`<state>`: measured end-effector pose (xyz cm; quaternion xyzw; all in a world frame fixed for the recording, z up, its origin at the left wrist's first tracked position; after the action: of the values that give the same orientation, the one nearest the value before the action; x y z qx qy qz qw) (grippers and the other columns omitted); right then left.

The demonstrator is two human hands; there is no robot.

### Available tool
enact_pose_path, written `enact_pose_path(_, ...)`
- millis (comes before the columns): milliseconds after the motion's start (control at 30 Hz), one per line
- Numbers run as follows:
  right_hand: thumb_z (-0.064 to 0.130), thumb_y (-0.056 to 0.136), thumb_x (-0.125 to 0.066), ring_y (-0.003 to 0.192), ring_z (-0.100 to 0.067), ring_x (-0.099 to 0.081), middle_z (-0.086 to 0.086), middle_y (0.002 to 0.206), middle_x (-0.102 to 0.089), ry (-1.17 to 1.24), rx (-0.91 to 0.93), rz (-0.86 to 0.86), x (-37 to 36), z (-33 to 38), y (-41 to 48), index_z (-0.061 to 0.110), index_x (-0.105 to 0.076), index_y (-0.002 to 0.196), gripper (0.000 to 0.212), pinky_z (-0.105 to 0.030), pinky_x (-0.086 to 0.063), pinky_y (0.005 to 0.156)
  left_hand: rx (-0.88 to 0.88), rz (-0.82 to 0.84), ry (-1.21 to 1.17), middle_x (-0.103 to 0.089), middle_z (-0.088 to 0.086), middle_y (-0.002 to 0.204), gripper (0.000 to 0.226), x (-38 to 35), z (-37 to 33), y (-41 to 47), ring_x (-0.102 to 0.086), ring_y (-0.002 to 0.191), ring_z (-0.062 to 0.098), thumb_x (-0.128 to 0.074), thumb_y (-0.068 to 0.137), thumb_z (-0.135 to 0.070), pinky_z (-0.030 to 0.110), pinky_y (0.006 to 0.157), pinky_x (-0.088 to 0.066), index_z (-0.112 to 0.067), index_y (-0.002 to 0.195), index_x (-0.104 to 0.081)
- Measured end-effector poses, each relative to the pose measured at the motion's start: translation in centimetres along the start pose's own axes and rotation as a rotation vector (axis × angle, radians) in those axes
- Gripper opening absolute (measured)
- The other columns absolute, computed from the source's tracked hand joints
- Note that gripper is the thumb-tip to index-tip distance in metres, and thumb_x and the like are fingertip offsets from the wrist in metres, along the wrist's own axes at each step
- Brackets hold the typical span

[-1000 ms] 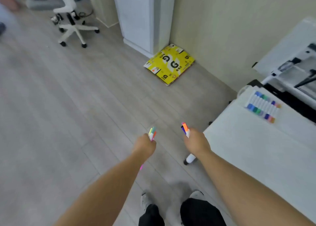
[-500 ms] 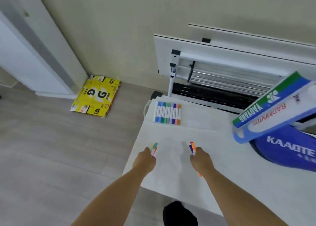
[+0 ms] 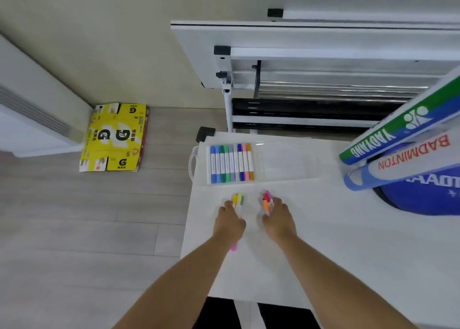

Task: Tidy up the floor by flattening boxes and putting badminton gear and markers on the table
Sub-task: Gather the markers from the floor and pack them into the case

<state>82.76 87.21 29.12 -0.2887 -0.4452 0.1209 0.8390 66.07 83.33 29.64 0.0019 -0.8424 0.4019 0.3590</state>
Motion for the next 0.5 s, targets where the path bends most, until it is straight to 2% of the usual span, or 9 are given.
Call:
enact_pose_path(167, 0.048, 0.087, -0.059, 0.109, -0.029, -0.053, -0.011, 0.119, -0.053, -0.060, -0.068, -0.075, -0.7, 0.5, -0.8, 0.019, -0.042, 0.134, 0.058, -0.038, -0.046, 0.094, -0.140, 0.128, 0.049, -0.051, 0.008, 0.123, 0.061, 0.6, -1.2, 0.7, -0.057, 0.111, 0.028, -0.066, 0.086, -0.033, 0.033, 0.085, -0.053, -0.015, 0.137, -0.038)
enact_pose_path(300, 0.044, 0.088, -0.060, 0.112, -0.026, -0.051, -0.007, 0.123, -0.048, -0.111, -0.145, -0.092, -0.4, 0.4, -1.5, 0.023, -0.038, 0.135, 0.056, -0.039, -0.049, 0.092, -0.182, 0.185, 0.152, -0.044, 0.008, 0.136, 0.066, 1.9, 0.3, 1.5, -0.052, 0.121, 0.028, -0.060, 0.092, -0.035, 0.039, 0.096, -0.051, -0.015, 0.148, -0.031)
enact_pose_path(367, 0.040, 0.090, -0.058, 0.112, -0.026, -0.051, -0.007, 0.122, -0.048, -0.137, -0.166, -0.099, -0.1, 0.2, -1.5, 0.024, -0.038, 0.134, 0.051, -0.038, -0.049, 0.089, -0.209, 0.153, 0.206, -0.045, 0.006, 0.135, 0.058, 3.2, 0.6, 2.0, -0.052, 0.120, 0.025, -0.055, 0.095, -0.036, 0.039, 0.095, -0.051, -0.016, 0.145, -0.035)
enact_pose_path(433, 0.038, 0.092, -0.056, 0.110, -0.026, -0.052, -0.006, 0.120, -0.050, -0.150, -0.166, -0.129, 0.6, 0.1, -1.3, 0.023, -0.042, 0.132, 0.046, -0.037, -0.048, 0.088, -0.290, 0.044, 0.298, -0.045, 0.003, 0.134, 0.050, 5.0, 0.4, 2.5, -0.047, 0.119, 0.022, -0.051, 0.097, -0.035, 0.037, 0.094, -0.050, -0.018, 0.142, -0.039)
enact_pose_path(500, 0.037, 0.094, -0.052, 0.109, -0.024, -0.053, -0.006, 0.122, -0.052, -0.197, -0.127, -0.192, 1.6, 0.4, -0.9, 0.021, -0.046, 0.130, 0.040, -0.037, -0.049, 0.089, -0.414, -0.077, 0.426, -0.040, 0.002, 0.138, 0.049, 6.5, 0.0, 3.0, -0.039, 0.124, 0.022, -0.050, 0.098, -0.033, 0.036, 0.099, -0.045, -0.020, 0.143, -0.037)
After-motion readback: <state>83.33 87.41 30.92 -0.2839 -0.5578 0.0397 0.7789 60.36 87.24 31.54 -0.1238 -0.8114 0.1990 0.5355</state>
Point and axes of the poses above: each hand's wrist, its own y-axis towards the middle knuckle, its own x-axis out of the back of the hand, z = x × y, the point moved 6 cm from there along y, towards the middle knuckle
